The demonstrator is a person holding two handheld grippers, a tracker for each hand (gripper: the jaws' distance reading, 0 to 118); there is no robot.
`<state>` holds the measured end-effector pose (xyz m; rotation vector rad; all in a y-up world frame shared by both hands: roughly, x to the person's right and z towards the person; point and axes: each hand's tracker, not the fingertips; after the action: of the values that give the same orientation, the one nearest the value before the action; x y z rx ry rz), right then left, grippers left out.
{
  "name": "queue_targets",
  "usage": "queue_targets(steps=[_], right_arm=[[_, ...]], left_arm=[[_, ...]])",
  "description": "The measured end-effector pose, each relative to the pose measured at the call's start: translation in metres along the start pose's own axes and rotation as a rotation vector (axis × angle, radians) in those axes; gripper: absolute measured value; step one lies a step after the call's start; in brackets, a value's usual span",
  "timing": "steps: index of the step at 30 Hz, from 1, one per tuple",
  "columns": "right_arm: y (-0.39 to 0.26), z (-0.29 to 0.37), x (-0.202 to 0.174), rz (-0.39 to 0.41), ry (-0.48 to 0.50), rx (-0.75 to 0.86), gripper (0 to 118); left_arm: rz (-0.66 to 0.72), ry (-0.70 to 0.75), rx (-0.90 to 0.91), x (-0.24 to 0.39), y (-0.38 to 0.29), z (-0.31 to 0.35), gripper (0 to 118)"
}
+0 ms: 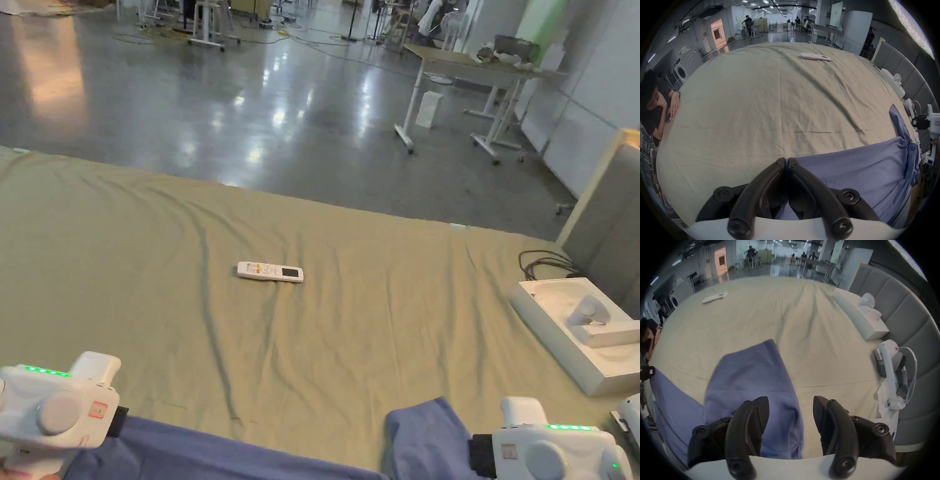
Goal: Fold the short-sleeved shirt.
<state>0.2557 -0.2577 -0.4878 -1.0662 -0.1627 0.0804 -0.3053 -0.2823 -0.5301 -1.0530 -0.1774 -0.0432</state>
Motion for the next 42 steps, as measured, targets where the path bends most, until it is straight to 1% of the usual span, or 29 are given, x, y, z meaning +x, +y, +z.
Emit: queue_targets(steps=[2,5,7,8,9,11,12,17,18,20,21,23,24,27,30,32,37,42], right_arm=[[0.008,-0.021,0.003,0.014,-0.011,-0.046,61],[0.012,-0.045,0.001,0.002,0.026,-0.126,60],[0.012,-0.058,-0.002,-0.015,0.070,-0.168,56],[0.011,-0.064,-0.004,-0.013,0.065,-0.187,53],[0.011,-0.067,-0.006,-0.013,0.057,-0.192,44],[0.012,-0.061,-0.008,-0.027,0.032,-0.166,4],[0.010,-0.057,-0.011,-0.032,0.034,-0.160,1],[0.011,-0.057,-0.013,0.000,0.028,-0.140,0],[0.009,-0.054,-0.011,-0.005,0.035,-0.119,0],[0.006,-0.044,-0.004,-0.050,0.054,-0.066,0],[0.005,-0.037,-0.002,-0.057,0.057,-0.036,0],[0.003,-0.020,0.003,-0.066,0.056,0.012,0],[0.003,-0.011,0.008,-0.076,0.077,0.026,0],[-0.002,0.022,0.014,-0.092,0.096,0.084,0],[-0.010,0.058,0.017,-0.070,0.096,0.141,0],[-0.018,0.081,0.021,-0.082,0.107,0.183,0],[-0.053,0.134,0.028,-0.088,0.134,0.238,0],[-0.097,0.175,0.028,-0.063,0.143,0.256,0]], left_arm=[[0.005,0.005,0.016,0.000,-0.001,0.005,5],[0.010,0.006,0.026,0.000,-0.003,0.006,5],[0.009,0.003,0.027,-0.001,-0.005,0.005,5],[0.008,0.006,0.026,-0.001,-0.006,0.005,5],[0.010,0.008,0.022,-0.001,-0.009,0.006,5],[0.018,0.013,0.006,-0.002,-0.013,0.005,5],[0.022,0.013,0.005,-0.002,-0.014,0.006,5],[0.030,0.016,0.007,-0.003,-0.018,0.008,5],[0.036,0.014,0.011,-0.003,-0.019,0.010,5],[0.049,0.007,0.021,-0.005,-0.018,0.014,5],[0.054,0.003,0.027,-0.005,-0.019,0.018,5],[0.052,0.009,0.058,-0.006,-0.017,0.024,5],[0.053,0.008,0.062,-0.006,-0.018,0.028,5],[0.051,-0.004,0.085,-0.007,-0.022,0.041,5],[0.056,-0.013,0.108,-0.009,-0.030,0.059,5],[0.075,-0.032,0.128,-0.013,-0.036,0.071,5],[0.093,-0.060,0.171,-0.020,-0.064,0.105,5],[0.092,-0.077,0.182,-0.026,-0.101,0.131,5]])
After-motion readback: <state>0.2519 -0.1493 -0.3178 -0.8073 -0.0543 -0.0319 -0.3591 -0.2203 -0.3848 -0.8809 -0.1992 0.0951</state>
